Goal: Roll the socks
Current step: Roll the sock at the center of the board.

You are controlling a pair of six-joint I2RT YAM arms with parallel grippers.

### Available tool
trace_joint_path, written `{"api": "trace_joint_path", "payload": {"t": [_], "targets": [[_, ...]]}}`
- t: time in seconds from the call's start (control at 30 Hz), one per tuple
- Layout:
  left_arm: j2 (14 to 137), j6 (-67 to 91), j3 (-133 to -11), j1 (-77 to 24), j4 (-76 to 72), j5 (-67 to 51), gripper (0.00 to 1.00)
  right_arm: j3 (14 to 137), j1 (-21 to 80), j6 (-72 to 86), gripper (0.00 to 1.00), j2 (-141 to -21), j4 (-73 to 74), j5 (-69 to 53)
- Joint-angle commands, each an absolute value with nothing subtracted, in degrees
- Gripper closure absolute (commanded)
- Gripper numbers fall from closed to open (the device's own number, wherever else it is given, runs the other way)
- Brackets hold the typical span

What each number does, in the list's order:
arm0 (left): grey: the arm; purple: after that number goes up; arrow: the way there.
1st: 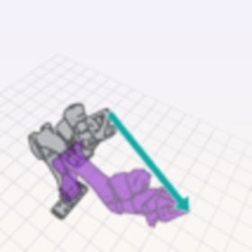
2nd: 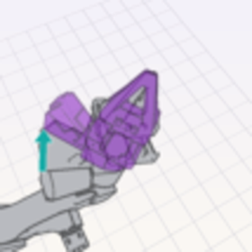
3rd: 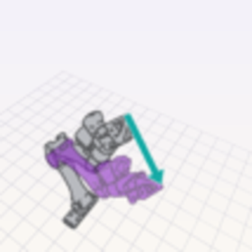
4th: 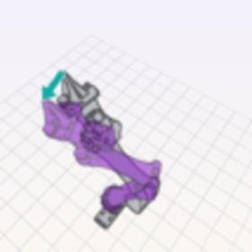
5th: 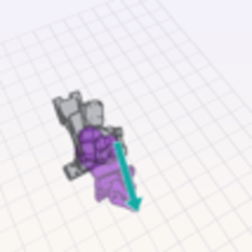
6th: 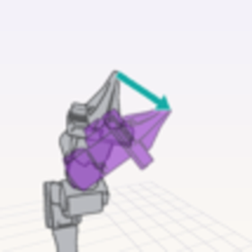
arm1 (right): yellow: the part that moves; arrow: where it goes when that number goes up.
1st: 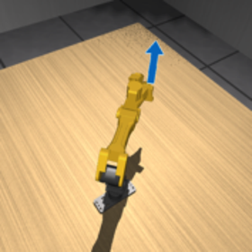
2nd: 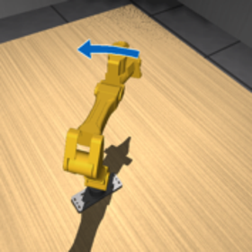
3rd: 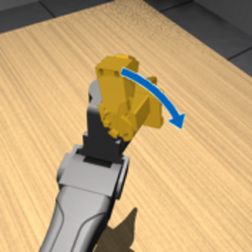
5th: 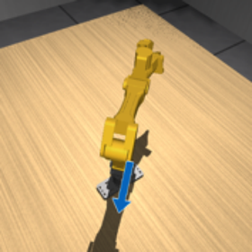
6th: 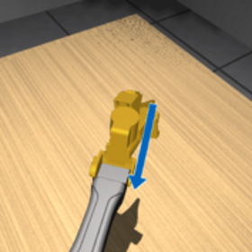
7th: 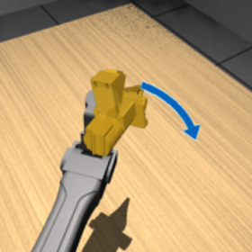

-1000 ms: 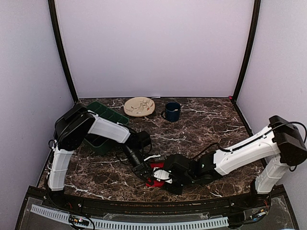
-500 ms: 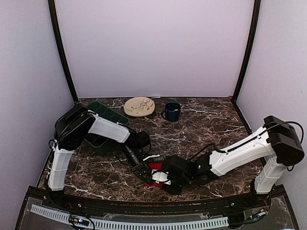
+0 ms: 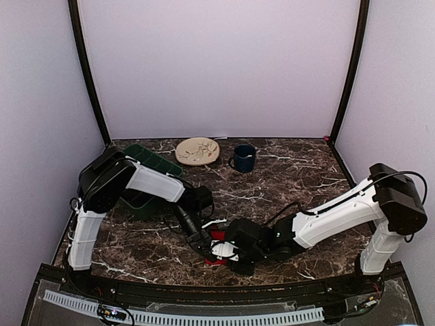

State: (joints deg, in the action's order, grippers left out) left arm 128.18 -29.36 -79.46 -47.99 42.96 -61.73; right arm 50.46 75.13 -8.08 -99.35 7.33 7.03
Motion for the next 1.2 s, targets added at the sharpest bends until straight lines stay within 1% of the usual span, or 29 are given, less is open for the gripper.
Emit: {"api": "trace_joint_path", "payload": {"t": [0.0, 0.23, 0.37, 0.47, 0.6, 0.97, 1.17], "targets": [[129.5, -30.42, -79.61, -47.9, 44.03, -59.27, 0.91, 52.05, 74.41, -8.32, 0.77, -100.53, 6.36, 4.97], [129.5, -29.27, -79.64, -47.9, 43.52, -58.02, 0.86, 50.59, 73.65, -6.67, 0.92, -99.32, 6.75, 3.44], [129.3, -27.85, -79.64, -47.6, 42.53, -55.85, 0.8, 50.29, 72.84, -5.78, 0.95, -99.54, 6.81, 1.84], [128.34, -26.9, -79.06, -47.33, 41.6, -54.5, 0.75, 50.0, 72.23, -5.28, 0.97, -99.45, 6.54, 0.55], [126.86, -25.9, -77.8, -46.98, 40.61, -54.4, 0.71, 49.47, 71.43, -5.05, 0.97, -99.65, 6.25, -0.69], [122.48, -22.58, -72.58, -44.73, 36.4, -50.18, 0.69, 48.5, 70.6, -5.12, 0.97, -99.52, 5.15, -2.09], [119.51, -21.28, -69.75, -43.12, 33.87, -50.02, 0.68, 48.52, 70.46, -4.84, 0.98, -99.71, 4.68, -2.58]]}}
